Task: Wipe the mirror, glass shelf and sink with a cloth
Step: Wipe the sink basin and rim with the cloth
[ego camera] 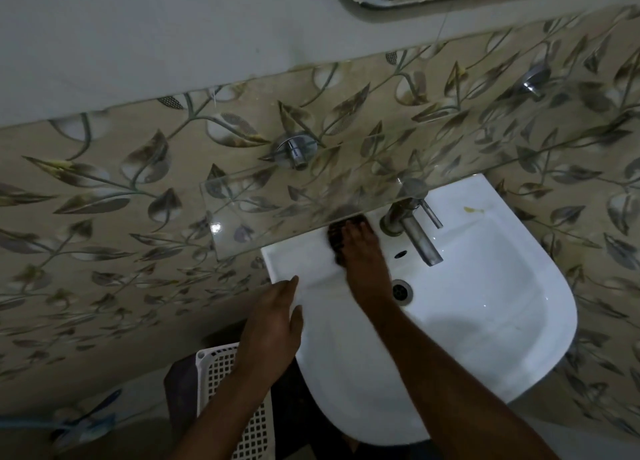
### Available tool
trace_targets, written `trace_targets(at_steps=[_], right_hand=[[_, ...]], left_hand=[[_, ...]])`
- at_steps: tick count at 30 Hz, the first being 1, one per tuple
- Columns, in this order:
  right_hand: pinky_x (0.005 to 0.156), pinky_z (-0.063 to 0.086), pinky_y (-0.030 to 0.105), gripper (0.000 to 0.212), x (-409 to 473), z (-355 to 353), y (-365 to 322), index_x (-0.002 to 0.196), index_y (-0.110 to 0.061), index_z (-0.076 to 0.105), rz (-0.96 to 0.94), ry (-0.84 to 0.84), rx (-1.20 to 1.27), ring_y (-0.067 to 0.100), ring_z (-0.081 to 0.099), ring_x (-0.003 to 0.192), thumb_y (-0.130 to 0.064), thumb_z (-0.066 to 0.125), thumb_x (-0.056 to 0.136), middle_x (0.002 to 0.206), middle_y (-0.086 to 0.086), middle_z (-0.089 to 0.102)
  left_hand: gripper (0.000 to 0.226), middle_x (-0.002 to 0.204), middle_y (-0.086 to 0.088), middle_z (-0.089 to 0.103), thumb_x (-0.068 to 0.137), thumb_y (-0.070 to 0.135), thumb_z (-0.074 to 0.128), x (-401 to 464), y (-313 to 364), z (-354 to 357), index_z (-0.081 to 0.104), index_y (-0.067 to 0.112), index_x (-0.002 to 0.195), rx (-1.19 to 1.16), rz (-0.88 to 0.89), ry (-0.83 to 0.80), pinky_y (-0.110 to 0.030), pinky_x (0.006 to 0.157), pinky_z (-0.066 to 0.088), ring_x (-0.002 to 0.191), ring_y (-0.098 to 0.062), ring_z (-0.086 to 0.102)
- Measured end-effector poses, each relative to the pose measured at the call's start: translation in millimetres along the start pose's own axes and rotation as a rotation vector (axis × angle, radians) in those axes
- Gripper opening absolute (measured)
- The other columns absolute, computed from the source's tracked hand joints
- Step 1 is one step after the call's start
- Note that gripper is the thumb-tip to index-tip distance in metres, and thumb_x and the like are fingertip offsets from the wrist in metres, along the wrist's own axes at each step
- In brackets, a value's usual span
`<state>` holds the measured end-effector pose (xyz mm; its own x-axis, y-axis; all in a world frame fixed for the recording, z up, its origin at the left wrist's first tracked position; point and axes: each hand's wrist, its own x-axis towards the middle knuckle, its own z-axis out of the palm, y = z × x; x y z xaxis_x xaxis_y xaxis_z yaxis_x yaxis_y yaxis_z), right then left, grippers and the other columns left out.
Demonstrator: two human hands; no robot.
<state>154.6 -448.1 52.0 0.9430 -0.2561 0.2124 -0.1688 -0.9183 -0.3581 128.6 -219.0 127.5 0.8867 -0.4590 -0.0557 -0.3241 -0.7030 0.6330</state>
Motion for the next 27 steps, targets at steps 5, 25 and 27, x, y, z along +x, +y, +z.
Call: trace_targets(at_steps=[5, 25, 27], right_hand=[[0.113, 0.035, 0.047, 0.058, 11, -9, 10, 0.141, 0.002, 0.048, 0.144, 0.075, -0.018, 0.034, 0.041, 0.139, -0.002, 0.06, 0.084, 0.146, 0.018, 0.048], [0.123, 0.006, 0.029, 0.077, -227, -25, -66, 0.156, -0.031, 0.007, -0.248, -0.278, 0.33, 0.014, 0.016, 0.151, -0.011, 0.048, 0.094, 0.165, -0.009, 0.01], [0.122, 0.005, 0.027, 0.072, -244, -31, -55, 0.155, -0.022, 0.016, -0.29, -0.285, 0.256, 0.022, 0.028, 0.148, -0.011, 0.046, 0.09, 0.163, -0.003, 0.016]], left_hand=[[0.052, 0.147, -0.01, 0.051, 0.098, 0.019, 0.056, -5, -9, 4, 0.044, 0.012, 0.148, -0.016, -0.102, 0.002, -0.025, 0.113, 0.029, 0.133, -0.024, 0.049], [0.038, 0.12, 0.004, 0.057, 0.101, 0.017, 0.05, -66, 8, 5, 0.057, 0.02, 0.138, -0.165, -0.125, 0.061, -0.023, 0.103, 0.04, 0.114, -0.011, 0.052], [0.036, 0.117, 0.005, 0.056, 0.101, 0.018, 0.049, -78, 7, 4, 0.057, 0.021, 0.136, -0.158, -0.13, 0.05, -0.018, 0.099, 0.038, 0.113, -0.01, 0.052]])
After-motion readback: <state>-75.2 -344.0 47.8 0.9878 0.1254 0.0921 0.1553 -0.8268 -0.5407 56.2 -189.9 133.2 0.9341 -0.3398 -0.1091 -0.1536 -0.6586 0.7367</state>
